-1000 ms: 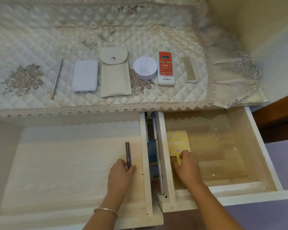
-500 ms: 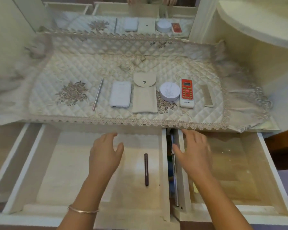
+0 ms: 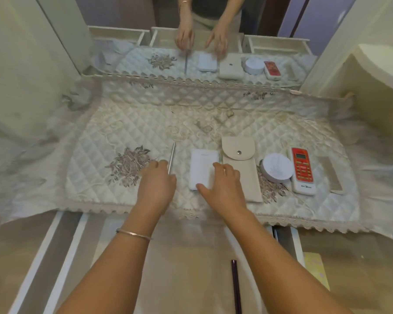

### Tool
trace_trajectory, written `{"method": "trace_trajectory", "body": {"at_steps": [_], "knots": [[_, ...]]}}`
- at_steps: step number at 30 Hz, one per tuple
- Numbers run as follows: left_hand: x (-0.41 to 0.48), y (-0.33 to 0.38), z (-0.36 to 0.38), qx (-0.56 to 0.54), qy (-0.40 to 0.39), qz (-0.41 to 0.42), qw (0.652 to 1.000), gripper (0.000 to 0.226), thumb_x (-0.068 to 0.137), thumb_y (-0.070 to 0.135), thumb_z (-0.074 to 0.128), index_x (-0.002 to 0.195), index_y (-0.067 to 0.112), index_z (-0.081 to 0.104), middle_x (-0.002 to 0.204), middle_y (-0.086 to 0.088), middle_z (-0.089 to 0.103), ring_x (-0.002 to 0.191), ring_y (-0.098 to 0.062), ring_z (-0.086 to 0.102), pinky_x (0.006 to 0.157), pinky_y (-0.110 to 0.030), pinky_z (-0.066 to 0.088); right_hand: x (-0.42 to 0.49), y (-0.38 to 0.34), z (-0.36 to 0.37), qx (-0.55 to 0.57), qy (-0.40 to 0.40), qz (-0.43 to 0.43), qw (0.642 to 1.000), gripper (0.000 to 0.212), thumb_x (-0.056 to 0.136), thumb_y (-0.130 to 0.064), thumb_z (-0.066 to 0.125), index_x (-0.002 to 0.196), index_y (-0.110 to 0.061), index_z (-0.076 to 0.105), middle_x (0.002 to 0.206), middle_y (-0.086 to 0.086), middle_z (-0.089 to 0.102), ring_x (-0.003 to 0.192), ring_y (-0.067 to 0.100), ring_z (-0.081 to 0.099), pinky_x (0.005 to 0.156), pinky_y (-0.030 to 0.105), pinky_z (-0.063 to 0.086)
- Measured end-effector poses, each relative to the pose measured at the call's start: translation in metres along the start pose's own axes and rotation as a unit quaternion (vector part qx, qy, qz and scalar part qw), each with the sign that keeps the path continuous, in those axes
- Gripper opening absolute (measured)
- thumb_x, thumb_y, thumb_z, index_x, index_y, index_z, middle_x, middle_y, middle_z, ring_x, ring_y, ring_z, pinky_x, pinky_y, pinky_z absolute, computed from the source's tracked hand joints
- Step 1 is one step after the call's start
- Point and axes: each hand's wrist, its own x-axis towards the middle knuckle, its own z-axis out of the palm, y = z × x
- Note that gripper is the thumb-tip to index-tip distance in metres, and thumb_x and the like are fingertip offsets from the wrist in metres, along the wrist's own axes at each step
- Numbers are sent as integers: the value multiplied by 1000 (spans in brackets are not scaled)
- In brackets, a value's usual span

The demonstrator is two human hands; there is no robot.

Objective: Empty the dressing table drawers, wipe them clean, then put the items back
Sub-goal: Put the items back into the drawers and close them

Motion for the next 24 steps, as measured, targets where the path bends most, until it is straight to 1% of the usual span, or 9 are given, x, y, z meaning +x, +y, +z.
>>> {"method": "trace_trajectory", "body": {"at_steps": [2, 3, 7, 9, 12, 16, 19, 22, 24], "knots": [[13, -4, 8, 12, -20, -13, 1000, 36, 90, 18, 50, 120, 0, 46, 122, -20, 47, 109, -35, 46, 88, -39, 38, 16, -9, 11, -5, -17, 24, 1000, 71, 86, -46, 54, 139, -10, 24, 140, 16, 31, 124, 31, 29, 98, 35, 33], [18, -6, 13, 14, -31, -17, 999, 35, 90, 20, 50, 118, 0, 45, 120, -20, 48, 107, -34, 47, 85, -38, 39, 22, -12, 16, -10, -17, 38, 999, 73, 86, -49, 54, 139, -9, 23, 138, 17, 32, 122, 31, 30, 98, 35, 32], [28, -14, 24, -6, -37, -14, 999, 25, 91, 19, 50, 106, 1, 47, 104, -18, 56, 92, -31, 53, 68, -33, 37, 37, -23, 28, -30, -12, 84, 996, 87, 80, -59, 55, 140, -9, 18, 133, 21, 32, 117, 33, 31, 97, 35, 31], [29, -16, 25, -12, -28, -12, 999, 22, 92, 18, 49, 106, 1, 48, 102, -17, 57, 90, -30, 54, 67, -32, 36, 39, -27, 31, -30, -8, 98, 995, 84, 81, -56, 56, 139, -9, 17, 132, 20, 31, 116, 32, 32, 95, 34, 33], [29, -19, 23, -16, -22, -6, 1000, 18, 92, 15, 46, 103, 2, 50, 98, -16, 58, 86, -30, 54, 66, -34, 38, 39, -29, 32, -17, 0, 100, 995, 74, 84, -44, 56, 137, -8, 19, 130, 20, 33, 113, 32, 32, 91, 34, 35], [17, -16, 12, -40, 5, 17, 999, 16, 91, 14, 44, 98, 3, 53, 89, -14, 60, 77, -28, 54, 62, -35, 39, 30, -27, 24, 30, -5, 83, 996, 72, 82, -35, 59, 136, -9, 20, 129, 19, 34, 114, 32, 30, 91, 36, 33], [-6, -9, 0, -65, 11, 21, 998, 15, 90, 16, 47, 96, 5, 55, 84, -9, 61, 73, -24, 56, 62, -34, 43, 12, -19, 14, 76, 13, 73, 994, 72, 79, -30, 62, 135, -9, 23, 128, 17, 35, 114, 31, 28, 86, 33, 30], [-37, 1, -7, -93, -10, 11, 996, 11, 87, 18, 51, 93, 10, 56, 81, -2, 61, 72, -22, 57, 61, -30, 43, -15, -4, 4, 94, 47, 60, 993, 72, 76, -26, 65, 133, -8, 26, 128, 15, 35, 113, 30, 27, 87, 31, 26], [-61, 9, -4, -117, -21, 15, 993, 8, 85, 18, 55, 90, 13, 57, 79, 0, 61, 71, -20, 58, 62, -30, 43, -34, 9, -3, 99, 75, 53, 991, 72, 74, -24, 67, 132, -7, 28, 129, 14, 34, 115, 29, 27, 85, 27, 20]]}}
